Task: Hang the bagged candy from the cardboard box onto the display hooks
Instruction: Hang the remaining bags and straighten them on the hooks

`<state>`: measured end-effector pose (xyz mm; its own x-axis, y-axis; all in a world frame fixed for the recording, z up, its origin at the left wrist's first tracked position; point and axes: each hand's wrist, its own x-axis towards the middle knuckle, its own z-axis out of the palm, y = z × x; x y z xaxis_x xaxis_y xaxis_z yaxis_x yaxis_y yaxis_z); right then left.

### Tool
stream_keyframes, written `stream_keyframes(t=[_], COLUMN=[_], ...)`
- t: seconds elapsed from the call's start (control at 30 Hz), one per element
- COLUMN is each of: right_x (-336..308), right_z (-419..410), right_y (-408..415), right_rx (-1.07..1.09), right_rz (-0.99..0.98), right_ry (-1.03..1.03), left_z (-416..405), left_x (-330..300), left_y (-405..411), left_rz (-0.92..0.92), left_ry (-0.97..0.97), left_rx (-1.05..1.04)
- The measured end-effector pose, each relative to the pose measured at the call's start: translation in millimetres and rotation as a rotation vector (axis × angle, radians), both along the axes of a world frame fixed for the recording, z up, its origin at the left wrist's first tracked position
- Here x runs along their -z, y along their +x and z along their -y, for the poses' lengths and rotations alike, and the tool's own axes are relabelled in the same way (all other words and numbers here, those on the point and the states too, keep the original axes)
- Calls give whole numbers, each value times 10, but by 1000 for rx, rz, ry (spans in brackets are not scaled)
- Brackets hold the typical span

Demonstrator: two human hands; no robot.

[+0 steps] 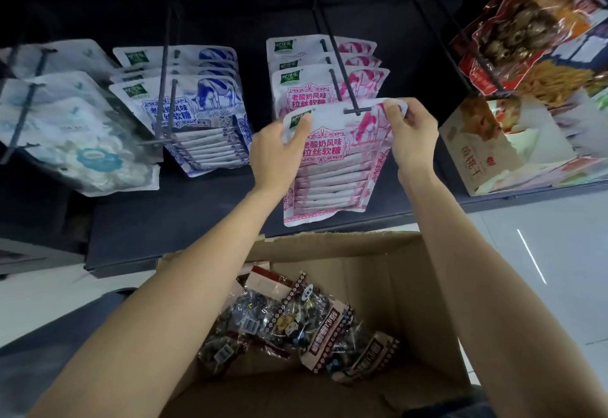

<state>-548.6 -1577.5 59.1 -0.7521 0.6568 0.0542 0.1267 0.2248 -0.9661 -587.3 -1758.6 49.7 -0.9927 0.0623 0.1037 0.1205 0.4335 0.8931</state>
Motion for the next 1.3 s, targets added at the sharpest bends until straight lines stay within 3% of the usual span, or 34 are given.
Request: stream_keyframes(t=[0.1, 0.27, 0.4, 0.47, 0.53, 0.63, 0.77, 0.87, 1.07, 1.2, 1.3], right_x=[7, 0, -66, -110, -124, -50, 192, 446, 1049, 1461, 1791], right_z=[-16, -80, -127, -126, -115, -64, 171, 446, 931, 1295, 1607], right_y=[-20, -239, -445, -560, -623, -487, 58, 595, 1379, 1445, 1428], right_rx=[-12, 13, 61, 56, 52, 81, 121, 90, -362, -820, -1053], right_rz=[29, 125, 168, 175, 114, 8, 4, 89, 371, 729, 873], right_ry=[29, 165, 254, 188, -28, -245, -224, -36, 405, 631, 783], left_z=[19, -31, -43, -37, -34, -15, 270, 742, 1886, 2374, 2492], left_x=[-5, -39, -120, -175, -224, -200, -58, 165, 790, 1025, 1083], left_y=[-34, -277, -575, -727, -807, -727, -297, 107, 710, 859, 910], left_rz=[-33, 63, -122, -204, -227, -254, -342, -382, -241, 57, 122], left_ry=[-59, -152, -289, -353, -384, -275, -229, -349, -746, -1029, -1089], left_rx=[29, -47, -127, -136, -158, -182, -39, 190, 443, 400, 363])
